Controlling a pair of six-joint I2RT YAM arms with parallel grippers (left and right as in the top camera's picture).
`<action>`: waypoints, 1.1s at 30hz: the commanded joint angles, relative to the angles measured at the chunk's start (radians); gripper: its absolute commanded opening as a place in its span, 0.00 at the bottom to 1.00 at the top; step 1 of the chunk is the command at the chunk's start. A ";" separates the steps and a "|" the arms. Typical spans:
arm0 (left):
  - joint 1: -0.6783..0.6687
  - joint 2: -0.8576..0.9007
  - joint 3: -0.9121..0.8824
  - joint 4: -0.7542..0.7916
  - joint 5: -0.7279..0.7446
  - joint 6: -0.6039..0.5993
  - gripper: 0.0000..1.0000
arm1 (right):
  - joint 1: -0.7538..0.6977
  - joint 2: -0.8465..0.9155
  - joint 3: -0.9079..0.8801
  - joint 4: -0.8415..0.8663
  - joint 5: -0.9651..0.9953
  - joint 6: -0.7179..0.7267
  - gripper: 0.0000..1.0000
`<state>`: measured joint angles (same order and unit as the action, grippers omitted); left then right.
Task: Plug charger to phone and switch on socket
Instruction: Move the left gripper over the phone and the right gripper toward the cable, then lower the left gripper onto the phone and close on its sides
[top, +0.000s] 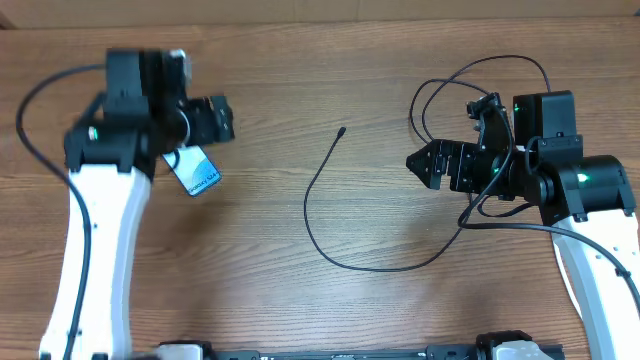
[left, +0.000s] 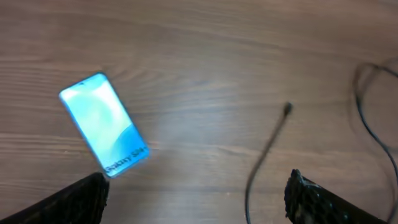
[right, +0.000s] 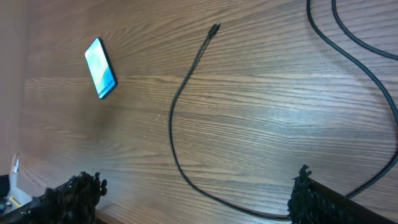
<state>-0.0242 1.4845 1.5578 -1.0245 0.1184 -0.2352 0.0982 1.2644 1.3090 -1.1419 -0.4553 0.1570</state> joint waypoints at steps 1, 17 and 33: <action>0.037 0.114 0.174 -0.070 -0.091 -0.087 0.96 | -0.004 -0.003 0.027 0.003 -0.018 -0.002 1.00; 0.165 0.477 0.313 -0.261 -0.152 -0.246 1.00 | -0.004 -0.003 0.027 -0.015 -0.017 -0.002 1.00; 0.165 0.747 0.310 -0.218 -0.165 -0.285 1.00 | -0.004 -0.003 0.027 -0.016 -0.017 -0.002 1.00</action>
<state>0.1394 2.1975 1.8477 -1.2636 -0.0204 -0.4995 0.0978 1.2644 1.3090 -1.1595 -0.4671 0.1570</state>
